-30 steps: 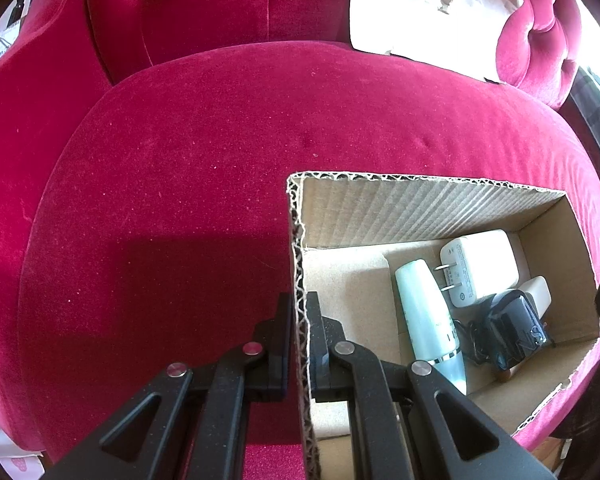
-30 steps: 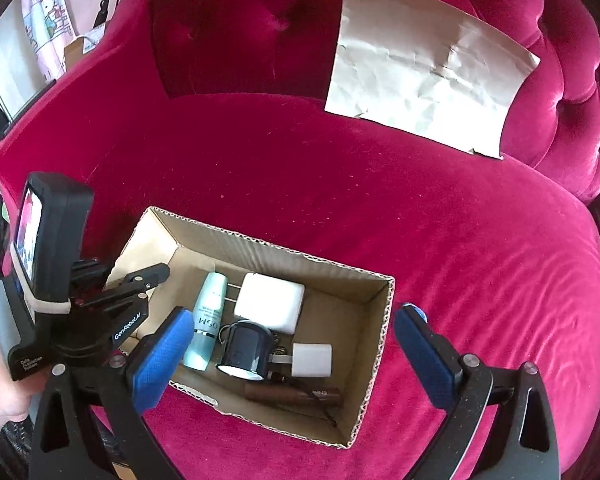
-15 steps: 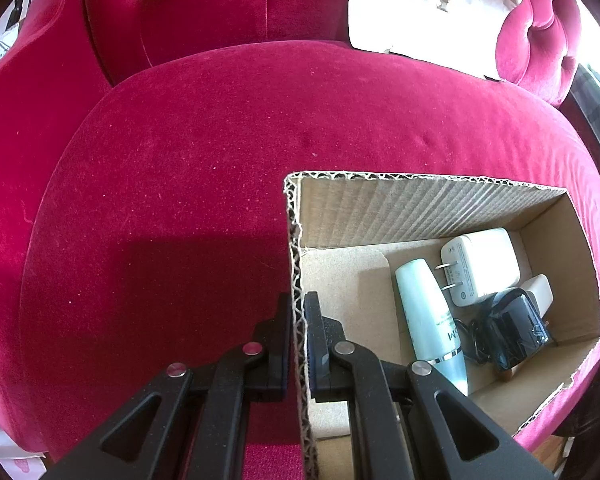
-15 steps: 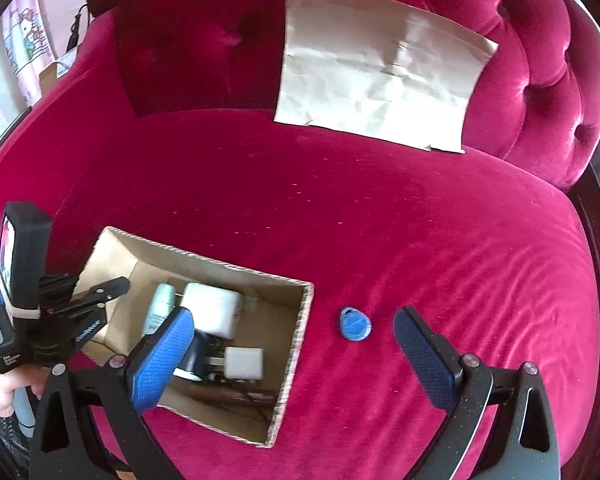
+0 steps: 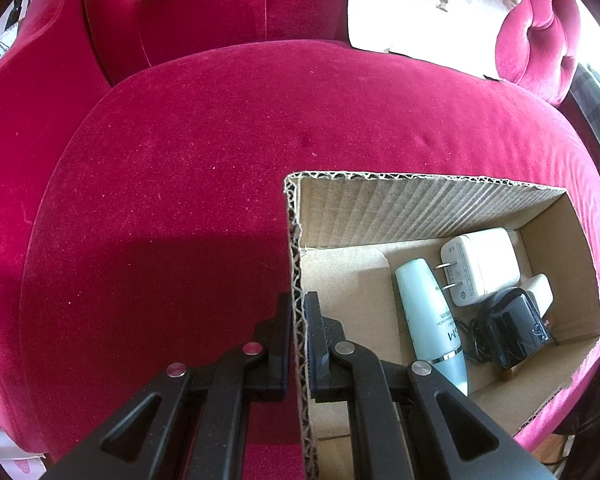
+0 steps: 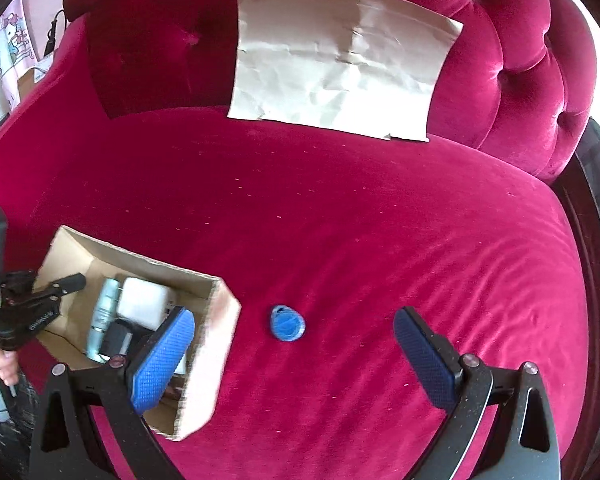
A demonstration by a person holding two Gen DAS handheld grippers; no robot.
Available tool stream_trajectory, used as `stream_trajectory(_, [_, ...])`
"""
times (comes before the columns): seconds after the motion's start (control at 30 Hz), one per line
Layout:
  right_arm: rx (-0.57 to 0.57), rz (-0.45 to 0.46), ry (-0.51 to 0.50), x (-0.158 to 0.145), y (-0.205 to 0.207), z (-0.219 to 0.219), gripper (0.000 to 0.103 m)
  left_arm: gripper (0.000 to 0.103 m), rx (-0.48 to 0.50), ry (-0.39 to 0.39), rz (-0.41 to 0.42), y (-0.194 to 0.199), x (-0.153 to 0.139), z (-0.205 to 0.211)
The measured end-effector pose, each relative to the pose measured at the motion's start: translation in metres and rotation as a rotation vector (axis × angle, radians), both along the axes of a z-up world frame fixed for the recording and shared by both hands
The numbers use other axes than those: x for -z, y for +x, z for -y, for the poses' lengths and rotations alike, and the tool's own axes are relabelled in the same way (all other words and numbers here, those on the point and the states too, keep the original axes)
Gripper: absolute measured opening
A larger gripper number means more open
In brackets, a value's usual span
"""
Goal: Organize rigid objects
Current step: 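Withdraw the right gripper from the box toward the blue key fob, then close the right gripper on the blue key fob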
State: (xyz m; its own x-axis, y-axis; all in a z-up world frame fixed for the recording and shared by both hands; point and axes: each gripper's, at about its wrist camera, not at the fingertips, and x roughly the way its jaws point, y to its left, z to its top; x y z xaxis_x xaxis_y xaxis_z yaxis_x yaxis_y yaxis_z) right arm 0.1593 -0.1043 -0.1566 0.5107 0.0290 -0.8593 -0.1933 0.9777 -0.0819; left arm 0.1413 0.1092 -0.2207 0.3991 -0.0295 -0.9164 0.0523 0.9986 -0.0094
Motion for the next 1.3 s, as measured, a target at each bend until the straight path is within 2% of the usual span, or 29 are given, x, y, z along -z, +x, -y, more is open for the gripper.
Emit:
stream_trajectory(0.17, [-0.006, -0.013, -0.016, 0.012, 0.003, 0.014, 0.102, 0.006, -0.001, -0.002, -0.001, 0.0, 0.0, -0.001])
stream_trajectory(0.63, [-0.038, -0.092, -0.027, 0.07, 0.013, 0.031, 0.102, 0.006, -0.003, -0.004, -0.002, 0.001, -0.002, -0.003])
stream_trajectory(0.93, [-0.126, -0.101, -0.024, 0.08, 0.024, 0.026, 0.099, 0.006, -0.005, -0.008, -0.005, 0.0, -0.003, -0.004])
stream_trajectory(1.0, [-0.143, -0.101, -0.035, 0.081, 0.026, 0.024, 0.095, 0.006, -0.005, -0.008, -0.005, 0.001, -0.003, -0.005])
stream_trajectory(1.1, [-0.157, -0.109, -0.036, 0.084, 0.032, 0.024, 0.08, 0.006, -0.006, -0.009, -0.005, 0.001, -0.003, -0.005])
stream_trajectory(1.3, [-0.182, -0.11, -0.045, 0.087, 0.03, 0.017, 0.076, 0.006, -0.006, -0.01, -0.005, 0.001, -0.003, -0.005])
